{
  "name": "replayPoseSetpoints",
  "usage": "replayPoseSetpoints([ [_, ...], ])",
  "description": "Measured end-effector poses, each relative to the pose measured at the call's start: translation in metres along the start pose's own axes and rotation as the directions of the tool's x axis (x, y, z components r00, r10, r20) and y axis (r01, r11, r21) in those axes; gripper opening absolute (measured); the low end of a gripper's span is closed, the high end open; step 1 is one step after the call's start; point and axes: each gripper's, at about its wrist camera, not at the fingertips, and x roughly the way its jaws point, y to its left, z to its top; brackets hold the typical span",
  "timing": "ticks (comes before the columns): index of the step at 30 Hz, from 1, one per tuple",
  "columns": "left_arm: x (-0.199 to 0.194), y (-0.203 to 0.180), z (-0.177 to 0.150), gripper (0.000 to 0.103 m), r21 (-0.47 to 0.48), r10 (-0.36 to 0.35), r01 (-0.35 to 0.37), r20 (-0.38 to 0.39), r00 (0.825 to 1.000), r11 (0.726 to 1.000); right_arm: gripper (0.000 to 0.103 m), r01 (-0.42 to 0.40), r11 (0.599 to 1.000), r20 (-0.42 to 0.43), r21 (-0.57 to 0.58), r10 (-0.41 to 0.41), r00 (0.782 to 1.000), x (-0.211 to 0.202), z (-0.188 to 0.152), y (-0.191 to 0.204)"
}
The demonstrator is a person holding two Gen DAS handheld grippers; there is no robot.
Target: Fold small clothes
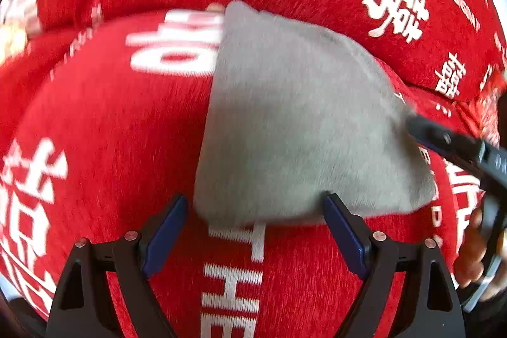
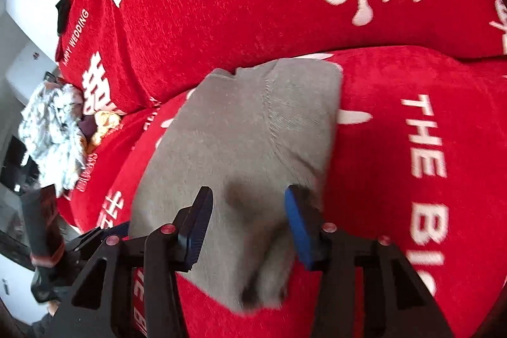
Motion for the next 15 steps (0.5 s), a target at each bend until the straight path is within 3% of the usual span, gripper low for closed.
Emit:
replayPoseSetpoints([
  [2, -0.007, 0.008, 0.000, 0.087, -0.033, -0.032, 0.033, 0.026, 0.999, 0.999, 0.056, -0.035, 0.999, 0.044, -0.018, 0.036, 0.998, -0.017, -0.010, 0.008],
  [5, -0.016, 0.007, 0.010, 0.088, -0.027, -0.021, 0.022, 0.058, 0.998, 0.999, 0.056, -0.110, 0.993, 0.083, -0.034, 0.113, 0.990, -0.029, -0.020, 0.024],
  [8, -0.017, -0.001, 0.018, 0.088, 0.000, -0.006, 0.006, 0.072, 0.997, 1.000, 0.058, -0.164, 0.985, 0.064, -0.054, 0.168, 0.984, -0.024, -0.029, 0.038],
  [10, -0.014, -0.004, 0.020, 0.088, 0.022, 0.030, -0.032, 0.072, 0.997, 0.999, 0.058, -0.133, 0.990, 0.036, -0.038, 0.134, 0.990, -0.011, -0.036, 0.039],
  [12, -0.006, -0.006, 0.019, 0.088, 0.056, 0.091, -0.094, 0.053, 0.994, 0.994, 0.058, -0.051, 0.999, 0.009, 0.007, 0.050, 0.999, 0.003, -0.043, 0.026],
  [15, 0.001, -0.004, 0.012, 0.088, 0.088, 0.115, -0.119, 0.046, 0.992, 0.989, 0.056, -0.101, 0.993, 0.043, 0.053, 0.099, 0.994, 0.001, -0.052, 0.010],
])
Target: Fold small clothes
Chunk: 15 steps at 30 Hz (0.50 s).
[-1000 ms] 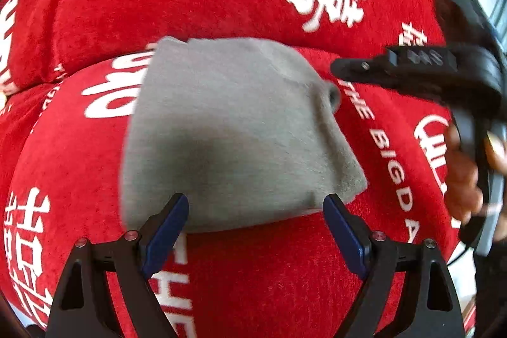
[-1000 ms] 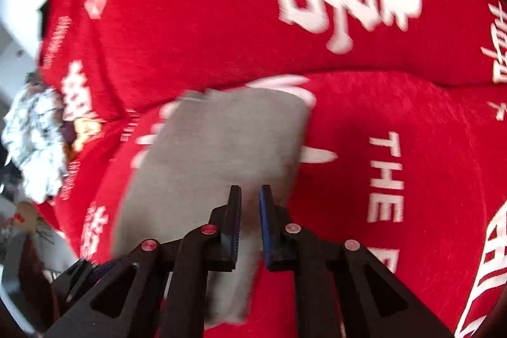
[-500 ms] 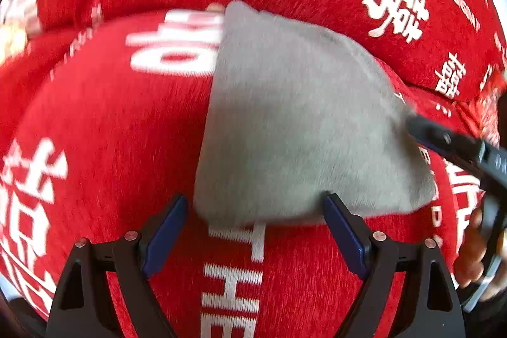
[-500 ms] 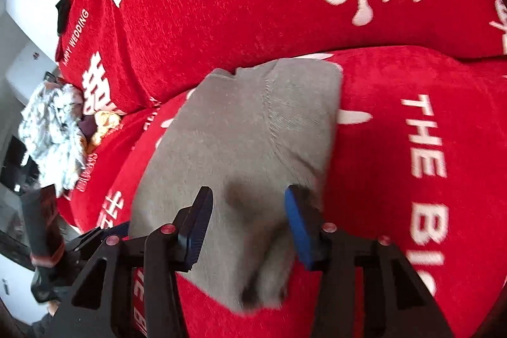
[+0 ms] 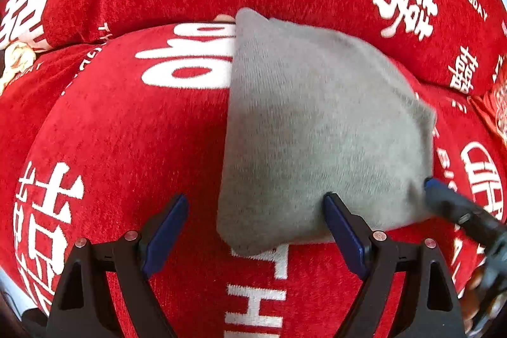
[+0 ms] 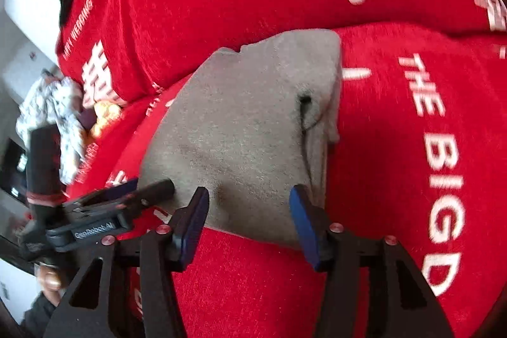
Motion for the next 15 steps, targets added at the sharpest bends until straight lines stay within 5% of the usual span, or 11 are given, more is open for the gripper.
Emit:
replayPoseSetpoints([
  [4, -0.009, 0.000, -0.004, 0.088, 0.024, 0.031, -0.032, 0.035, 0.999, 0.999, 0.067, 0.158, 0.985, 0.028, -0.066, -0.156, 0.987, -0.012, -0.002, 0.016],
  [10, -0.021, -0.010, 0.003, 0.088, 0.086, 0.067, -0.077, 0.114, 0.991, 0.993, 0.069, 0.152, 0.976, 0.116, -0.159, -0.134, 0.984, -0.024, 0.026, 0.044],
  [15, -0.011, -0.009, 0.012, 0.088, 0.077, 0.060, -0.067, 0.092, 0.994, 0.995, 0.069, 0.184, 0.967, 0.013, -0.175, -0.185, 0.983, 0.026, 0.069, 0.044],
])
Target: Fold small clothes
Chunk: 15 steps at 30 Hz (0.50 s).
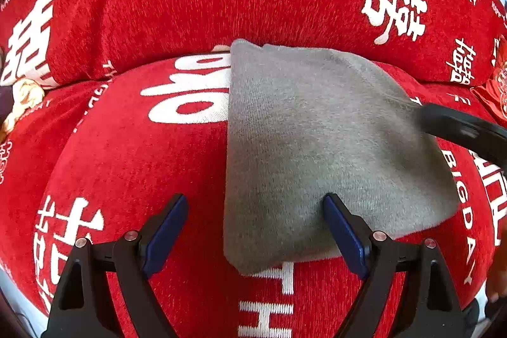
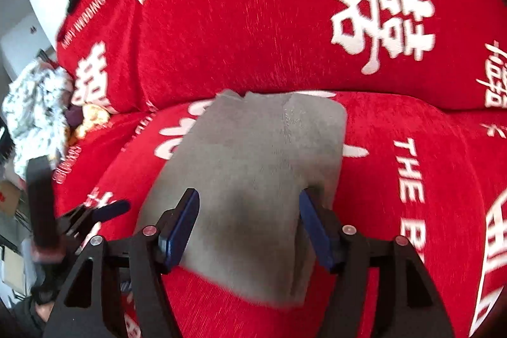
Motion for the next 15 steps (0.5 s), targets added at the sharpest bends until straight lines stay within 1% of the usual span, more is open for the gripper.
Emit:
replayPoseSetpoints([
  [1, 0.002, 0.000, 0.000, 0.088, -0.003, -0.005, 0.005, -0.003, 1.000, 1.000, 0.069, 0.016, 1.000, -0.034, 0.002, -0.016, 0.999, 0.013, 0.007, -0.003],
  [3, 0.006, -0.001, 0.001, 0.088, 0.002, -0.014, 0.014, -0.009, 1.000, 1.000, 0.069, 0.012, 1.000, -0.072, -0.007, -0.012, 0.997, 0.033, 0.015, -0.008],
  [4, 0.008, -0.001, 0.002, 0.088, 0.008, -0.017, 0.018, -0.012, 1.000, 1.000, 0.069, 0.027, 1.000, -0.076, -0.005, -0.028, 0.997, 0.044, 0.021, -0.013],
  [6, 0.010, -0.002, 0.002, 0.088, 0.023, -0.022, 0.022, -0.014, 1.000, 0.999, 0.069, 0.085, 0.996, -0.090, 0.013, -0.083, 0.992, 0.058, 0.029, -0.021],
  [8, 0.012, -0.002, 0.004, 0.088, 0.033, -0.031, 0.032, -0.018, 0.999, 0.999, 0.069, 0.081, 0.995, -0.098, 0.056, -0.075, 0.992, 0.068, 0.036, -0.033],
  [10, 0.012, -0.001, 0.006, 0.088, 0.043, -0.040, 0.041, -0.029, 0.999, 0.998, 0.070, 0.081, 0.994, -0.102, 0.070, -0.074, 0.992, 0.070, 0.040, -0.037],
  [12, 0.010, -0.001, 0.009, 0.088, 0.048, -0.044, 0.046, -0.036, 0.998, 0.998, 0.070, 0.083, 0.994, -0.101, 0.073, -0.075, 0.992, 0.063, 0.040, -0.038],
  [15, 0.000, -0.002, 0.016, 0.088, 0.054, -0.040, 0.041, -0.007, 0.999, 0.998, 0.070, 0.127, 0.990, -0.065, 0.064, -0.123, 0.990, 0.042, 0.033, -0.037],
])
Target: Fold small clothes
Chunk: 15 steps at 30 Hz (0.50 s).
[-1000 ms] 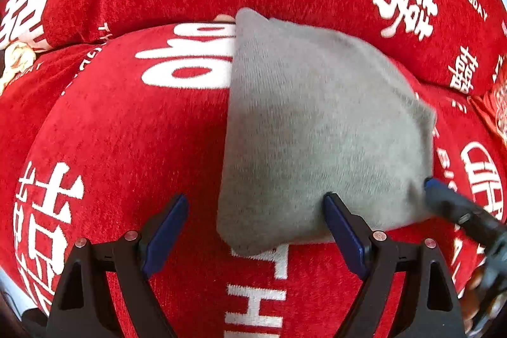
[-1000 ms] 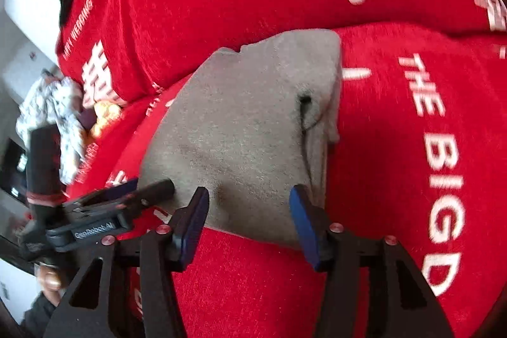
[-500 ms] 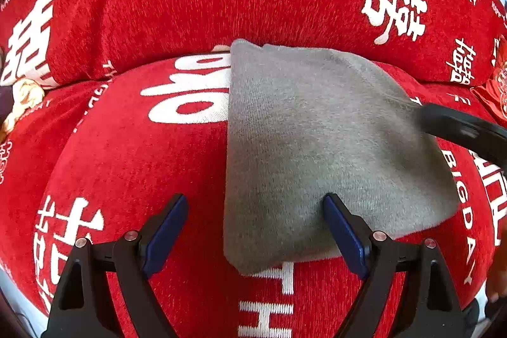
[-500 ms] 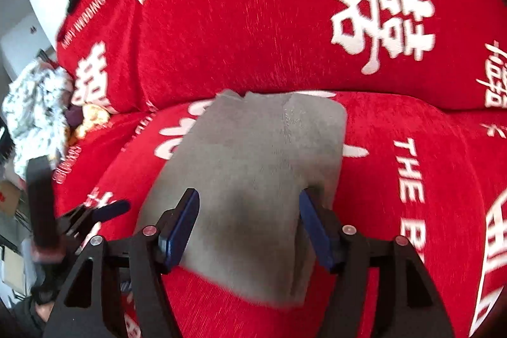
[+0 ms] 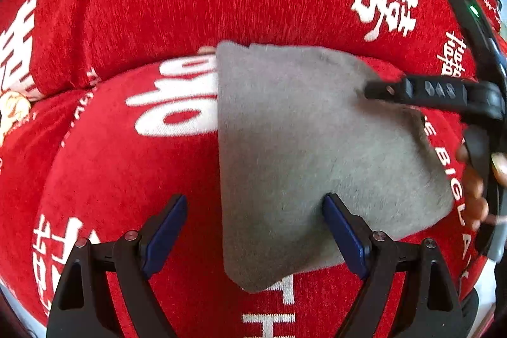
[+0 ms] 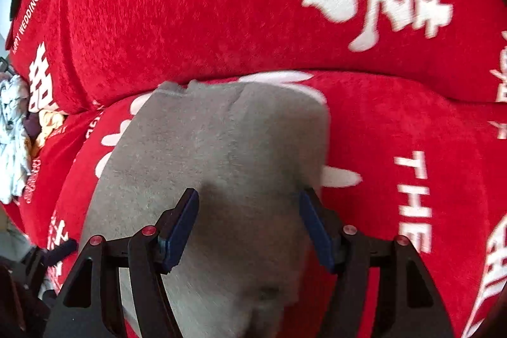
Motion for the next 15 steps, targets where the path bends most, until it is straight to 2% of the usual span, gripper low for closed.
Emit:
replayPoseSetpoints([
  [4, -0.014, -0.002, 0.018, 0.088, -0.007, -0.030, 0.031, 0.064, 0.997, 0.999, 0.070, -0.020, 1.000, 0.039, -0.014, 0.021, 0.999, -0.026, -0.017, 0.001],
  [6, -0.004, -0.004, 0.031, 0.088, -0.008, -0.025, 0.025, 0.051, 0.998, 1.000, 0.070, -0.033, 0.999, 0.057, -0.011, 0.034, 0.998, -0.036, -0.024, 0.002],
  [7, 0.003, -0.004, 0.035, 0.088, -0.012, -0.009, 0.009, 0.032, 0.999, 1.000, 0.070, -0.037, 0.999, 0.065, -0.008, 0.037, 0.997, -0.040, -0.027, 0.003],
  [9, 0.027, -0.001, 0.044, 0.088, -0.036, 0.066, -0.067, -0.028, 0.997, 0.997, 0.070, -0.039, 0.999, 0.071, -0.006, 0.039, 0.997, -0.045, -0.033, 0.005],
  [10, 0.035, 0.001, 0.046, 0.089, -0.051, 0.058, -0.059, -0.031, 0.998, 0.997, 0.070, -0.031, 0.999, 0.072, -0.014, 0.032, 0.997, -0.046, -0.036, 0.007],
  [11, 0.039, 0.002, 0.048, 0.095, -0.060, 0.059, -0.061, -0.029, 0.998, 0.996, 0.070, -0.024, 1.000, 0.072, -0.020, 0.025, 0.997, -0.046, -0.038, 0.008],
  [12, 0.043, 0.002, 0.049, 0.103, -0.061, 0.106, -0.107, -0.019, 0.994, 0.992, 0.070, -0.015, 0.999, 0.066, -0.028, 0.017, 0.998, -0.046, -0.041, 0.009],
  [15, 0.044, -0.006, 0.050, 0.103, -0.022, 0.130, -0.130, 0.007, 0.992, 0.991, 0.070, -0.016, 0.999, 0.058, -0.031, 0.017, 0.998, -0.048, -0.046, 0.008],
])
